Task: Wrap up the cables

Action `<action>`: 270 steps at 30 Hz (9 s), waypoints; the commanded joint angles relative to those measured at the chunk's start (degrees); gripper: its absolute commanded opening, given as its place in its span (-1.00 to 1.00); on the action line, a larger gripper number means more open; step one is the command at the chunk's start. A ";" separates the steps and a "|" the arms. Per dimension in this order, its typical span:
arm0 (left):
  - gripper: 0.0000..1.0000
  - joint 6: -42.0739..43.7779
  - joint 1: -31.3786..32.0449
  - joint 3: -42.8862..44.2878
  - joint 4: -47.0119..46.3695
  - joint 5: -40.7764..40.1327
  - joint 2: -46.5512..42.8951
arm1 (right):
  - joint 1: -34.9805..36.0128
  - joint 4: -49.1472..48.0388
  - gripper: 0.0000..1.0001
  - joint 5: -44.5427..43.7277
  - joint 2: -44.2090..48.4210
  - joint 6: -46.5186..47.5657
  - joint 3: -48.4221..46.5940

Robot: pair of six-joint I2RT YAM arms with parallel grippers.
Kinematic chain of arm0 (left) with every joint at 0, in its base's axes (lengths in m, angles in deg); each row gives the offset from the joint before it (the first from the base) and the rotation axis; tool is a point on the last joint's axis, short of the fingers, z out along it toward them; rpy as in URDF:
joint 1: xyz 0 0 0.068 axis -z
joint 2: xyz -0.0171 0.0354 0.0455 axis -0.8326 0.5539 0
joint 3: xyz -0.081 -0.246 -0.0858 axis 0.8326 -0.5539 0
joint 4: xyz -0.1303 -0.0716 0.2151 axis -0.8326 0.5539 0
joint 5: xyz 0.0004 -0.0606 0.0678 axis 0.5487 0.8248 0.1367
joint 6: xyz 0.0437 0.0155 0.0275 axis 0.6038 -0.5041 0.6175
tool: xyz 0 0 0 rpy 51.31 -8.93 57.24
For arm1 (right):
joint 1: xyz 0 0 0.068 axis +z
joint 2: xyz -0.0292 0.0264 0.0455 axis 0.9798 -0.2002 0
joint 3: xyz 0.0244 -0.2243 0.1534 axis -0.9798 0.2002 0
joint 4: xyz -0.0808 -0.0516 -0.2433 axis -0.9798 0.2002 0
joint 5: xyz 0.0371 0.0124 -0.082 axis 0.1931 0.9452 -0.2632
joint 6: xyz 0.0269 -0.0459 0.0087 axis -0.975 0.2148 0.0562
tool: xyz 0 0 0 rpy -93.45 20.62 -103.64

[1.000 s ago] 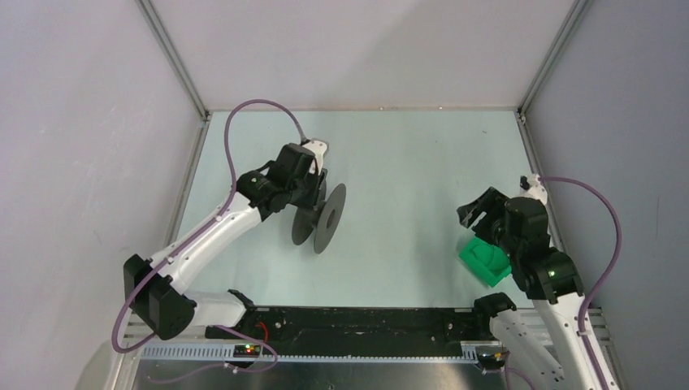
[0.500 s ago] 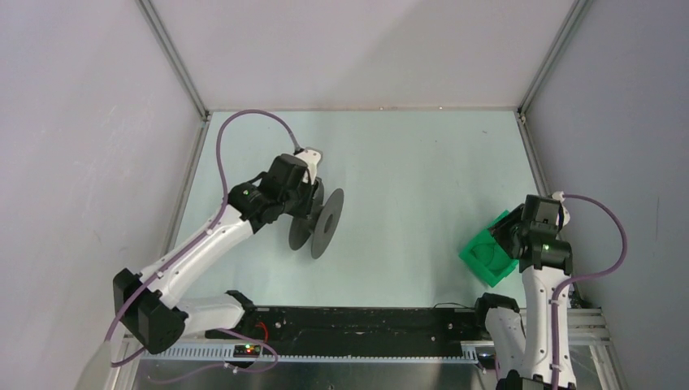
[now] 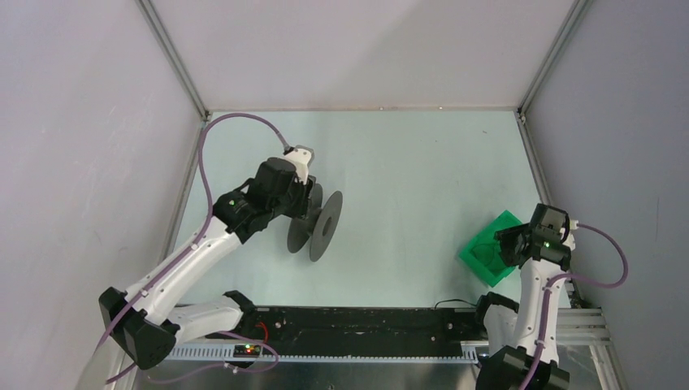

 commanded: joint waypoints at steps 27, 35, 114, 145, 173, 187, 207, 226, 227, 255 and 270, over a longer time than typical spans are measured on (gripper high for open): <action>0.07 0.90 0.13 -1.07 -1.61 -0.93 -1.70 | -4.96 -15.78 -0.12 0.50 -16.77 -17.09 7.88; 0.08 0.99 0.20 -1.20 -1.62 -1.59 -1.73 | -4.97 -16.54 -1.00 1.37 -13.34 -17.41 7.66; 0.35 12.19 0.16 -10.31 -26.81 26.88 -20.78 | 57.14 -68.71 -1.00 46.52 -21.90 41.47 -14.80; -1.00 12.15 0.20 -11.54 -29.98 36.99 -16.96 | 60.92 -64.60 -1.00 45.70 -22.62 41.79 -13.21; 0.15 1.26 -9.16 -10.80 -11.60 11.55 -17.10 | 58.36 -64.09 -1.00 47.29 -39.44 72.48 -28.47; 0.35 5.39 -16.14 -13.41 -16.67 24.97 -19.64 | 61.93 -75.19 -1.00 53.12 -47.80 59.60 -32.45; 0.38 -2.19 -16.06 -26.72 -49.06 31.11 -28.41 | 65.04 -79.98 -1.00 43.61 -44.60 30.89 -31.29; 0.03 -4.60 -16.05 -29.76 -46.71 23.87 -24.36 | 64.67 -83.98 -1.00 45.71 -46.82 26.89 -26.85; 0.04 -4.80 -16.01 -29.78 -46.67 23.51 -23.67 | 64.65 -84.18 -1.00 45.67 -46.89 26.87 -26.38; 0.03 -0.18 -12.00 -27.95 -38.38 14.34 -11.62 | 63.22 -86.23 -1.00 47.30 -53.11 25.99 -23.30; -0.16 0.83 -10.70 -26.74 -39.48 12.71 -7.60 | 63.24 -87.99 -1.00 47.50 -54.64 24.61 -21.54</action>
